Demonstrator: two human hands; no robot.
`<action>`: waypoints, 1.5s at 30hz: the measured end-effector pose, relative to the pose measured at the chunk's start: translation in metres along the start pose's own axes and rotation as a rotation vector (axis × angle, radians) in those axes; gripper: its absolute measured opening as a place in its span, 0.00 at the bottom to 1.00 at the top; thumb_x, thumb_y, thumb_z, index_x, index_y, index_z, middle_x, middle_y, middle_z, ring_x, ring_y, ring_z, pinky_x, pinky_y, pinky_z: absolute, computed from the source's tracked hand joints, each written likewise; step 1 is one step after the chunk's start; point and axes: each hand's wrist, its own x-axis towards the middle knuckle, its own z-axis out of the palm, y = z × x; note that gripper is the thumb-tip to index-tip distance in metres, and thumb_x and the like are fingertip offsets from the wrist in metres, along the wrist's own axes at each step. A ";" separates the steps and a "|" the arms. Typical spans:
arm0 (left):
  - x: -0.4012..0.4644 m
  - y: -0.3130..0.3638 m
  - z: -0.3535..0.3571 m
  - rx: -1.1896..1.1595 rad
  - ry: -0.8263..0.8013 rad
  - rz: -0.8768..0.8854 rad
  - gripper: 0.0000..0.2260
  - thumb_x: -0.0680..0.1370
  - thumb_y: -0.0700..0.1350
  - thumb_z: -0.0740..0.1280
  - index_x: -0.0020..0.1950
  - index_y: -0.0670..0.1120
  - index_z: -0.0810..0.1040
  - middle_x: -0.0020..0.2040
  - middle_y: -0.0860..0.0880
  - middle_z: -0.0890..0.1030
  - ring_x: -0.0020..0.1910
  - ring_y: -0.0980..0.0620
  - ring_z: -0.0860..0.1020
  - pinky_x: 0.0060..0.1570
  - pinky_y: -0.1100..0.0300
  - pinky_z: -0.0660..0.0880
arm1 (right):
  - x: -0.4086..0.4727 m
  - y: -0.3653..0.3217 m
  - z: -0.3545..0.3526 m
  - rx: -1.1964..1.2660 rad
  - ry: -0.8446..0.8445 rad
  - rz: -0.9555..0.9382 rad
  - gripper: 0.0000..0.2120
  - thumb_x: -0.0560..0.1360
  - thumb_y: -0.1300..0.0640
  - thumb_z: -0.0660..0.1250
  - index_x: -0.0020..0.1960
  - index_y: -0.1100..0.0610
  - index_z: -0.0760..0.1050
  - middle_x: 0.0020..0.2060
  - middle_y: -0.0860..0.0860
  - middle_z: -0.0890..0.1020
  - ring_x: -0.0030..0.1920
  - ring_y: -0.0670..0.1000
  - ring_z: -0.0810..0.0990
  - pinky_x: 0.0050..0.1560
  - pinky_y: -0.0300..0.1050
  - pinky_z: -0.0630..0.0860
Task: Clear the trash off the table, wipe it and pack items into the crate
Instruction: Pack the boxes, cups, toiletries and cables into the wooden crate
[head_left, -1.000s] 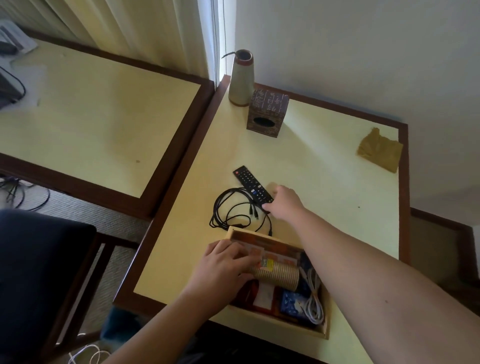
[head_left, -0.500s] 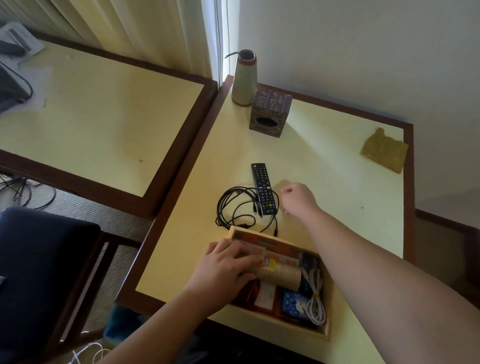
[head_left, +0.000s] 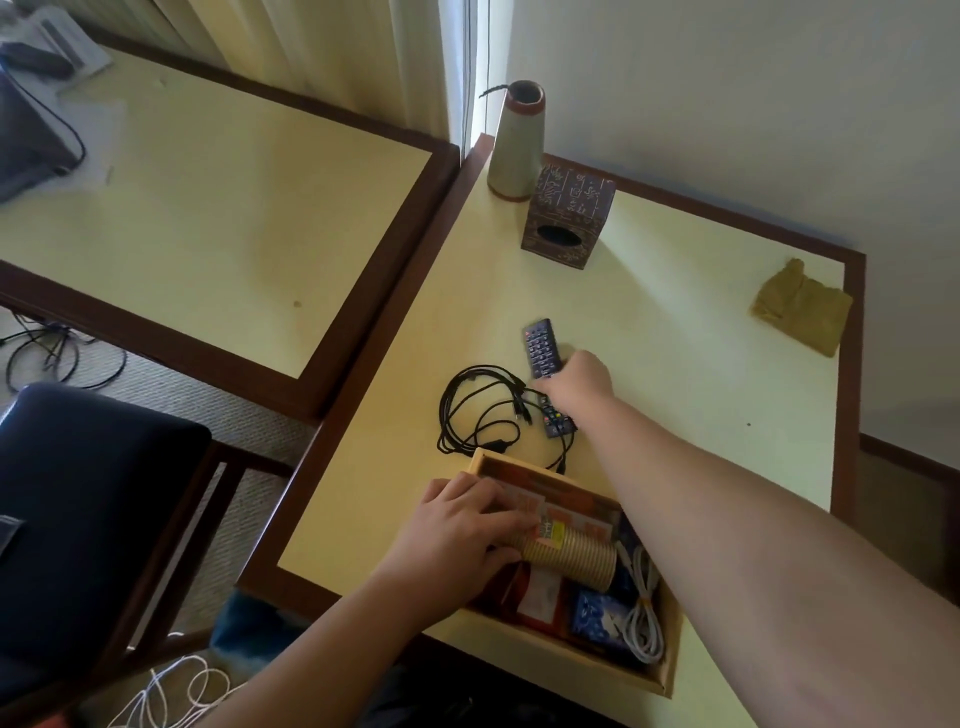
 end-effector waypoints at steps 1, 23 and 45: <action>0.000 0.000 0.000 0.000 0.001 0.003 0.18 0.83 0.59 0.64 0.73 0.64 0.75 0.69 0.60 0.74 0.71 0.55 0.66 0.73 0.54 0.60 | -0.004 0.010 -0.005 0.087 0.055 -0.022 0.20 0.75 0.52 0.77 0.64 0.57 0.78 0.56 0.56 0.85 0.44 0.53 0.84 0.38 0.42 0.78; -0.011 -0.005 0.013 0.146 0.192 0.104 0.15 0.80 0.60 0.66 0.65 0.64 0.81 0.53 0.52 0.71 0.51 0.48 0.69 0.49 0.51 0.71 | -0.178 0.103 -0.012 -0.413 0.352 -0.773 0.19 0.77 0.53 0.74 0.67 0.52 0.80 0.46 0.50 0.76 0.45 0.50 0.73 0.42 0.43 0.70; -0.001 -0.004 0.015 0.277 0.113 0.172 0.21 0.82 0.56 0.65 0.75 0.54 0.76 0.76 0.49 0.74 0.76 0.49 0.71 0.79 0.47 0.57 | -0.204 0.123 -0.005 -0.207 0.289 -0.321 0.24 0.75 0.64 0.71 0.71 0.57 0.78 0.61 0.54 0.79 0.53 0.58 0.84 0.54 0.52 0.84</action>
